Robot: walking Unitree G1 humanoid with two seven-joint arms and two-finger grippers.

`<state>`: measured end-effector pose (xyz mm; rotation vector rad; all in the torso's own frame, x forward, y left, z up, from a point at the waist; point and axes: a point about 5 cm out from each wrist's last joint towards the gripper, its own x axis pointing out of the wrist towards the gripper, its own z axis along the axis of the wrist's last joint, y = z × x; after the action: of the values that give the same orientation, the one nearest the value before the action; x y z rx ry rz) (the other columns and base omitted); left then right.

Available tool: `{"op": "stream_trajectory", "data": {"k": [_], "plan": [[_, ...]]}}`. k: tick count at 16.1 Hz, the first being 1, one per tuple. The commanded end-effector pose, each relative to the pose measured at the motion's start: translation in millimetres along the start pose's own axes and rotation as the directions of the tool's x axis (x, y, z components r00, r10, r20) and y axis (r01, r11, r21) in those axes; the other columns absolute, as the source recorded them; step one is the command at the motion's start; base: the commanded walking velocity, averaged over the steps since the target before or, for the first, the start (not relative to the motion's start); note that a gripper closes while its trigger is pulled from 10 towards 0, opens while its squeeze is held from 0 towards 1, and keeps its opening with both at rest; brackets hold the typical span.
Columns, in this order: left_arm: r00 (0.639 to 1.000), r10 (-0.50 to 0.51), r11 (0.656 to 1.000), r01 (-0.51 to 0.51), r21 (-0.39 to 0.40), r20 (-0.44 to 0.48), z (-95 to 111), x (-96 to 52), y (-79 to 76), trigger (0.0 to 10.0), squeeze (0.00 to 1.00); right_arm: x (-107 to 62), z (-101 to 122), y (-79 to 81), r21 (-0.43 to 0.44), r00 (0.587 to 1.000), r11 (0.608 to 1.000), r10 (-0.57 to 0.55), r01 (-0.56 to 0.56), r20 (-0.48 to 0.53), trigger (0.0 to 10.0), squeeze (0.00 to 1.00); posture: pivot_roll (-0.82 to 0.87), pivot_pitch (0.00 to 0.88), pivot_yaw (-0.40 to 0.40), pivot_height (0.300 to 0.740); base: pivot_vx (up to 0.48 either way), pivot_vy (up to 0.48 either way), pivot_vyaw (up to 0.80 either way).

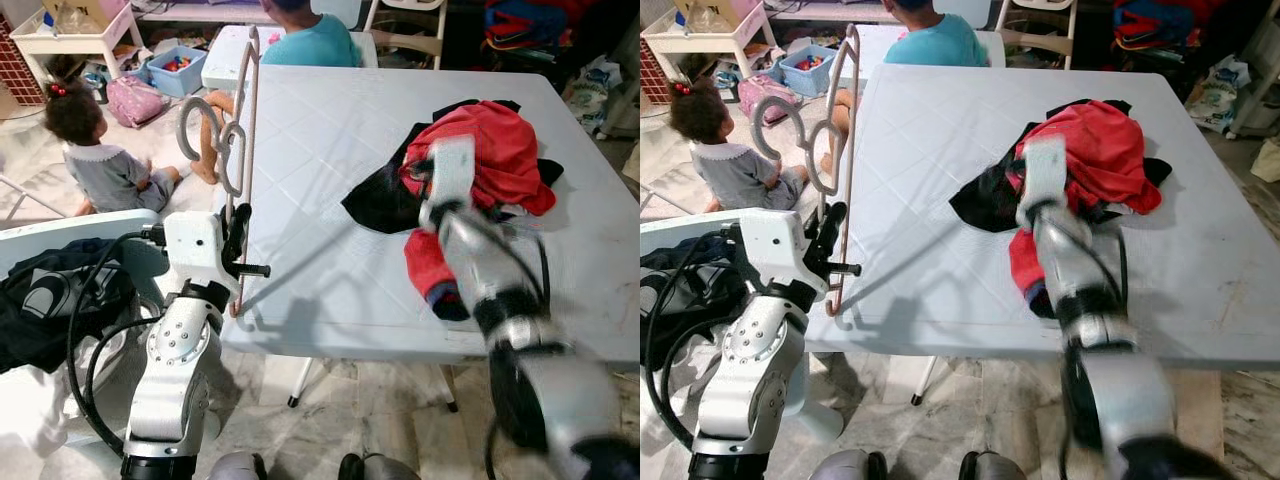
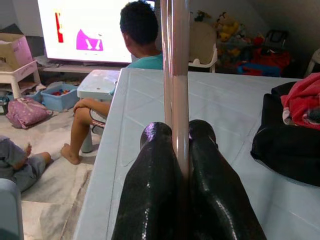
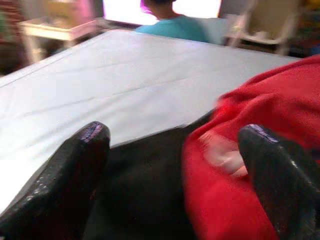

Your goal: Hang hanger

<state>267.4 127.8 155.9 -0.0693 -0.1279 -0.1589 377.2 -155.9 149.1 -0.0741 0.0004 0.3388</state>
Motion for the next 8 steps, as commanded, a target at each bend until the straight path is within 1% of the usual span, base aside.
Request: {"op": "stream_trajectory", "data": {"k": [1, 2, 3, 4, 5, 6, 7, 8], "plan": [[0.997, 0.01, 1.0, -0.01, 0.002, -0.076, -14, -5.2, 2.1, 10.0, 0.0, -5.0, 12, 2.5, -0.028, 0.993, 0.995, 0.099, -0.098, 0.064, 10.0, 0.0, 0.02, 0.088, -0.028, 0.74, 0.0, 0.0, 0.0], [0.997, 0.008, 1.0, -0.008, 0.002, -0.078, -15, -5.5, 2.3, 10.0, 0.0, -9.1, 12, 3.5, -0.035, 0.989, 0.991, 0.129, -0.126, 0.073, 10.0, 0.0, 0.01, 0.086, -0.024, 0.74, 0.0, 0.0, 0.0], [0.996, 0.002, 1.0, -0.002, 0.004, -0.085, -16, -6.3, 2.8, 10.0, 0.0, -21.5, 13, 1.4, -0.069, 0.982, 0.986, 0.16, -0.153, 0.096, 10.0, 0.0, 0.0, 0.081, -0.014, 0.74, 0.0, 0.0, 0.0], [0.995, -0.008, 1.0, 0.01, 0.01, -0.099, -18, -8.6, 4.8, 10.0, 0.0, -41.9, 7, -8.1, -0.054, 0.992, 0.996, 0.077, -0.072, 0.1, 10.0, 0.0, -0.01, 0.073, 0.005, 0.74, 0.0, 0.0, 0.0], [0.995, -0.01, 1.0, 0.011, 0.013, -0.102, -19, -9.0, 5.5, 10.0, 0.0, -44.9, 5, -9.8, -0.03, 0.995, 0.999, 0.048, -0.046, 0.092, 10.0, 0.0, -0.02, 0.072, 0.009, 0.74, 0.0, 0.0, 0.0], [0.993, -0.013, 1.0, 0.016, 0.02, -0.121, -22, -13.6, 8.9, 10.0, 0.0, -61.2, 1, -8.8, -0.036, 0.997, 0.999, 0.007, -0.004, 0.081, 10.0, 0.0, -0.04, 0.066, 0.029, 0.74, 0.0, 0.0, 0.0], [0.991, -0.019, 0.999, 0.023, 0.026, -0.13, -24, -17.0, 10.0, 10.0, 0.0, -71.5, 1, -4.5, -0.078, 0.996, 0.997, 0.016, -0.008, 0.093, 10.0, 0.0, -0.04, 0.063, 0.032, 0.74, 0.0, 0.0, 0.0], [0.989, -0.024, 0.999, 0.03, 0.038, -0.143, -26, -21.2, 11.1, 10.0, 0.0, -84.6, 0, 0.9, -0.091, 0.993, 0.995, -0.018, 0.028, 0.114, 10.0, 0.0, -0.04, 0.062, 0.033, 0.74, 0.0, 0.0, 0.0]]}}
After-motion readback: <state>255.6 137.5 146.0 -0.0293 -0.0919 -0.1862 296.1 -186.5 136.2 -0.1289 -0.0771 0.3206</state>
